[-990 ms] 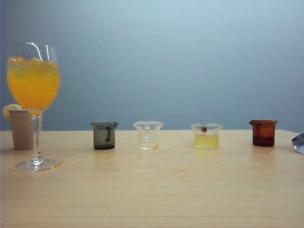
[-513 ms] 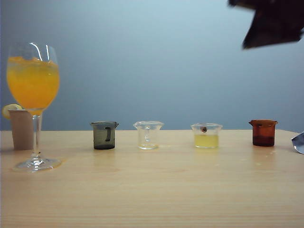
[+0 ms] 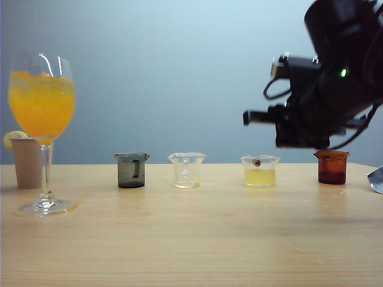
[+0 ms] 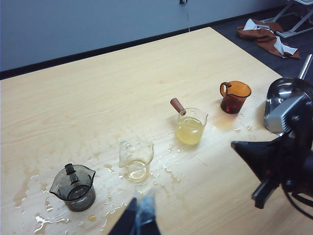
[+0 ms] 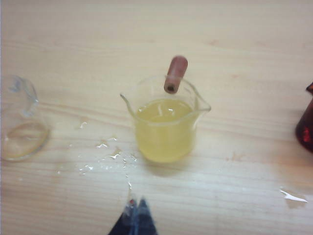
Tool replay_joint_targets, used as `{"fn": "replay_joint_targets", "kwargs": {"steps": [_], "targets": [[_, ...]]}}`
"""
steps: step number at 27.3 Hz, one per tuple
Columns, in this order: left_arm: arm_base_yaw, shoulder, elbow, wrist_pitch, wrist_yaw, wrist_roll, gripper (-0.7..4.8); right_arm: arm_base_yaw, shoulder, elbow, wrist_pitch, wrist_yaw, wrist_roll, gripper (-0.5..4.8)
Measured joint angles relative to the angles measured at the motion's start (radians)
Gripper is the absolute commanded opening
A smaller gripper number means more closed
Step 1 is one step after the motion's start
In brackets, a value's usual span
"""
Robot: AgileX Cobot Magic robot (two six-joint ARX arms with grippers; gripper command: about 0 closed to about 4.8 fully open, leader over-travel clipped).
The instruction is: Pick up the third measuring cup from the left, pour the pineapple juice inside into the goblet, and finally put the measuring cup back in its original place.
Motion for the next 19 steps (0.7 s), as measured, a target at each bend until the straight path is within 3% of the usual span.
{"fn": "replay_joint_targets", "kwargs": {"steps": [4,6,14,19], "targets": [[0.0,0.0,0.0,0.0,0.0,0.0,-0.03,0.0,0.096,0.001,0.106,0.001,0.0,-0.03],[0.0,0.0,0.0,0.0,0.0,0.0,-0.03,-0.001,0.127,0.001,0.134,0.001,0.0,0.33],[-0.001,0.0,0.0,0.0,0.0,0.0,-0.03,-0.003,0.227,0.035,0.219,0.002,0.002,4.79],[-0.002,0.0,0.0,0.0,0.0,0.0,-0.03,-0.009,0.334,0.134,0.222,0.058,0.004,4.79]]}}
